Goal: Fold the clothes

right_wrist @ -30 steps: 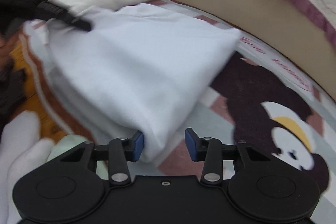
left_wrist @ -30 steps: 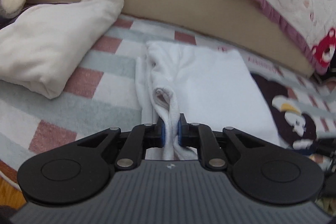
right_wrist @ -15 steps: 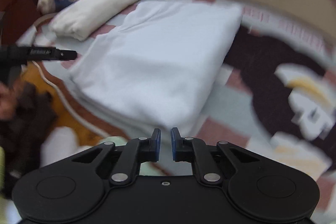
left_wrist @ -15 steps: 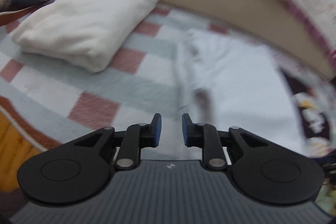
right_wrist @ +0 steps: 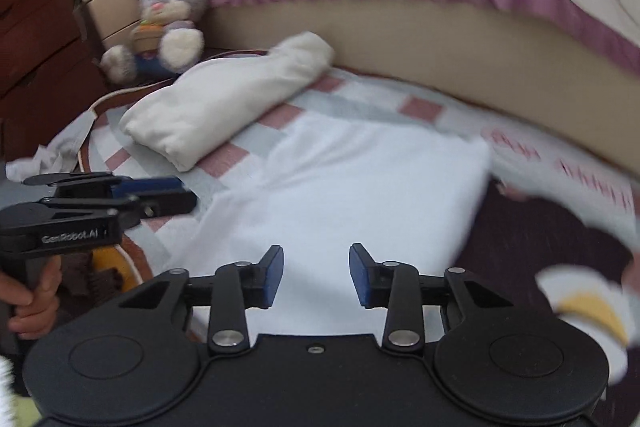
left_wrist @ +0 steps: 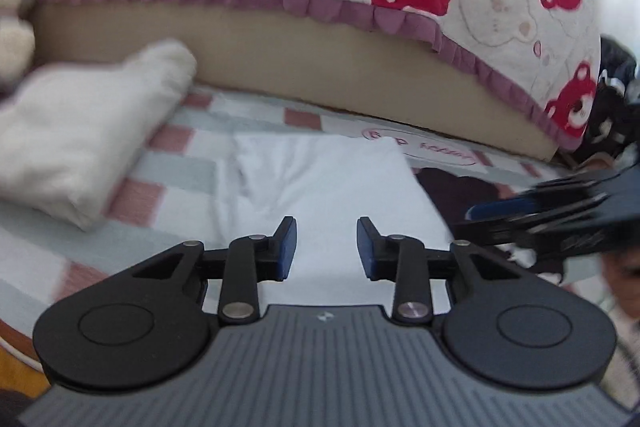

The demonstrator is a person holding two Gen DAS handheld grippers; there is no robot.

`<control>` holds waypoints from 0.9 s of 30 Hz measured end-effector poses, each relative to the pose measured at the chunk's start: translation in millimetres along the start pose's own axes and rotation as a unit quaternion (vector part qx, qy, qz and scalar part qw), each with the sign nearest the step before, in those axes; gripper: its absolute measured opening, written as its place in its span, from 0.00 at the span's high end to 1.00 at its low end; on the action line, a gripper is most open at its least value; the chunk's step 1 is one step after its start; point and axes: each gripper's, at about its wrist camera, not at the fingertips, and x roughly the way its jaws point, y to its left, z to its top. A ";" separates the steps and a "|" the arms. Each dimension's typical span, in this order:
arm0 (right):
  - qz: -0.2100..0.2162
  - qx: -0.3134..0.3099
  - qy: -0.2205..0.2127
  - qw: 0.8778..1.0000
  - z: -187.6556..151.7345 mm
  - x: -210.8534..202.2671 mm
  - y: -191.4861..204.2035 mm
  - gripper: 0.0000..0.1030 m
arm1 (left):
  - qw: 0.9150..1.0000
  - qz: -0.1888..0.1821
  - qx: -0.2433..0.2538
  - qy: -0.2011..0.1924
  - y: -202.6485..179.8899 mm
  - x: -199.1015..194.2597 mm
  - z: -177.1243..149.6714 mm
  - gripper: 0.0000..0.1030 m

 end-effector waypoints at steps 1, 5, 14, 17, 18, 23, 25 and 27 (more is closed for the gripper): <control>-0.002 -0.022 -0.001 1.000 1.6 9.8 2.7 0.60 | 1.000 0.005 -0.017 0.020 5.0 9.8 -3.5 0.71; -0.042 -0.130 0.017 0.991 -3.9 43.1 23.3 0.60 | 0.989 0.081 -0.029 0.123 16.8 43.4 -25.1 0.75; 0.056 -0.046 0.085 0.994 -56.5 64.9 15.5 0.48 | 0.981 0.110 -0.052 0.152 29.5 45.3 -36.0 0.89; 0.115 0.015 0.109 0.987 -59.2 61.5 2.8 0.46 | 0.976 0.121 -0.062 0.168 29.9 42.2 -28.5 0.89; 0.137 0.036 0.119 0.983 -58.6 60.7 -2.7 0.46 | 0.976 0.123 -0.062 0.169 28.4 39.3 -24.1 0.89; 0.225 0.101 0.164 0.955 -50.3 59.5 -27.9 0.46 | 0.987 0.133 0.010 0.091 4.6 24.2 6.6 0.54; 0.238 0.116 0.140 0.954 -44.3 50.7 -38.5 0.46 | 0.992 0.095 -0.002 0.080 4.3 30.1 14.4 0.54; 0.235 0.151 0.097 0.955 -39.0 41.0 -55.7 0.46 | 0.994 0.067 -0.021 0.078 7.6 41.9 19.5 0.54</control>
